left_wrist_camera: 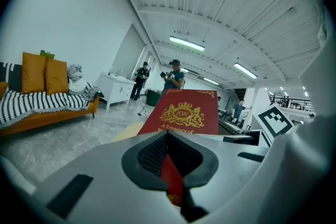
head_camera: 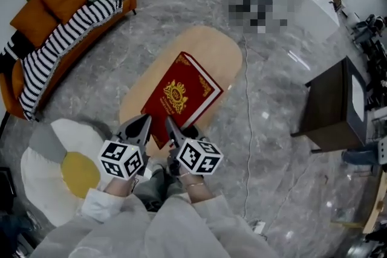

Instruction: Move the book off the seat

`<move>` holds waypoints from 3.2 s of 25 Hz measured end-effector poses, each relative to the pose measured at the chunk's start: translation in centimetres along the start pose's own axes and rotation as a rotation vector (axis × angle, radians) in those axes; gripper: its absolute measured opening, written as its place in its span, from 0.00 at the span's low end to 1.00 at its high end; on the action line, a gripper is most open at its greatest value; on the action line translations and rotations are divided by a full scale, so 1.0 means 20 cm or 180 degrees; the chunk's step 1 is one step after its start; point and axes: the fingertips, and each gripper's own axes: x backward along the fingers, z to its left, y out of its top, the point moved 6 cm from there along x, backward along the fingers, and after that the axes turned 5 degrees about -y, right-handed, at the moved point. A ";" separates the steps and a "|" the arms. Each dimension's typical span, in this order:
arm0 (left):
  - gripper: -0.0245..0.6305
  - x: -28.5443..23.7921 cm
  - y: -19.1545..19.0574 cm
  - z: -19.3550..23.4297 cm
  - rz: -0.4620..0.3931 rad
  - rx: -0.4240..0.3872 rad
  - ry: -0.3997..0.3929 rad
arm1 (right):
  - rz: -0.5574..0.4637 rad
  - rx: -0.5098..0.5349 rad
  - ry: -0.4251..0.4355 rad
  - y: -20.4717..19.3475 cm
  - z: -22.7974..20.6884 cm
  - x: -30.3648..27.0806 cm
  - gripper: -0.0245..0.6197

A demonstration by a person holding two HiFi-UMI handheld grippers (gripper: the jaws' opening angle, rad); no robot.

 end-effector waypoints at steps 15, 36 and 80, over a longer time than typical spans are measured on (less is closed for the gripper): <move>0.05 -0.19 -0.30 0.31 0.0194 0.0439 0.0066 | 0.0044 -0.0257 -0.0170 -0.16 -0.29 -0.19 0.43; 0.05 -0.37 -1.14 0.66 0.0600 0.0972 0.0252 | 0.0514 -0.0673 -0.0406 -0.83 -0.80 -0.53 0.43; 0.05 -0.44 -1.52 0.59 0.1135 0.0789 0.0114 | 0.1440 -0.1211 -0.0457 -1.16 -1.20 -0.64 0.51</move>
